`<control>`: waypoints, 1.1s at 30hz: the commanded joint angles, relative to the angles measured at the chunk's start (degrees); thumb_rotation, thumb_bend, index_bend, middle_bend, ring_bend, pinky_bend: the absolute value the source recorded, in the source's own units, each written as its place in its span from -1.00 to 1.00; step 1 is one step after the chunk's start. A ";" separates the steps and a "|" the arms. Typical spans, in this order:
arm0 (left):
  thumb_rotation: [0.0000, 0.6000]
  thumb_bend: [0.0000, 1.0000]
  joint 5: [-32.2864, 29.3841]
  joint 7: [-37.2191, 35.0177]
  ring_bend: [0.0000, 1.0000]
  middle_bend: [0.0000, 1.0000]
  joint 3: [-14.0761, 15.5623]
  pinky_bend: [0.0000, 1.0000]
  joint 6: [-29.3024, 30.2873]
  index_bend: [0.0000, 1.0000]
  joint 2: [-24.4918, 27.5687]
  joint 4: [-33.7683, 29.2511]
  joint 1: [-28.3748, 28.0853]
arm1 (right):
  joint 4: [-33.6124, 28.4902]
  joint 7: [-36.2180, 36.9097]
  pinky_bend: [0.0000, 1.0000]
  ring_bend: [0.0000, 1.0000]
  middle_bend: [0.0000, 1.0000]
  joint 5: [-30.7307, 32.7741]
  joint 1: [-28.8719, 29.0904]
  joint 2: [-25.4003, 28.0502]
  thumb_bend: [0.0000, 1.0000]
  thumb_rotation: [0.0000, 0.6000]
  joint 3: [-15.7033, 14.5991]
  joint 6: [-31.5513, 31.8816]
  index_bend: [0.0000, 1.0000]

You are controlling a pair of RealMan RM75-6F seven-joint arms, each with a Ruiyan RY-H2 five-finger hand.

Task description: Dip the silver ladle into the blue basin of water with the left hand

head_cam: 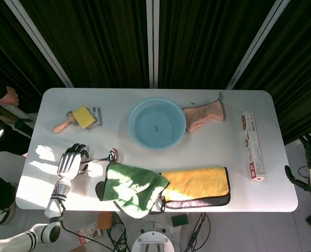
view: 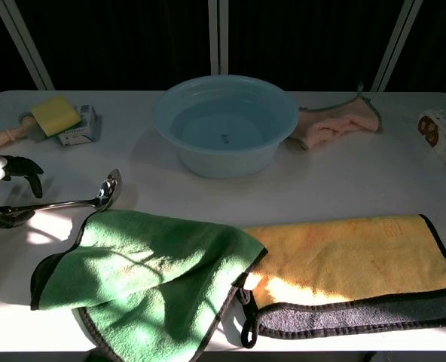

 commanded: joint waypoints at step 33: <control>1.00 -0.24 -1.71 0.71 -0.75 -0.58 -0.52 -0.56 -2.55 0.01 -0.29 0.41 -1.12 | 0.09 -0.60 -1.00 -1.00 -1.00 0.81 0.13 -0.20 -0.27 1.00 0.27 -0.58 -0.96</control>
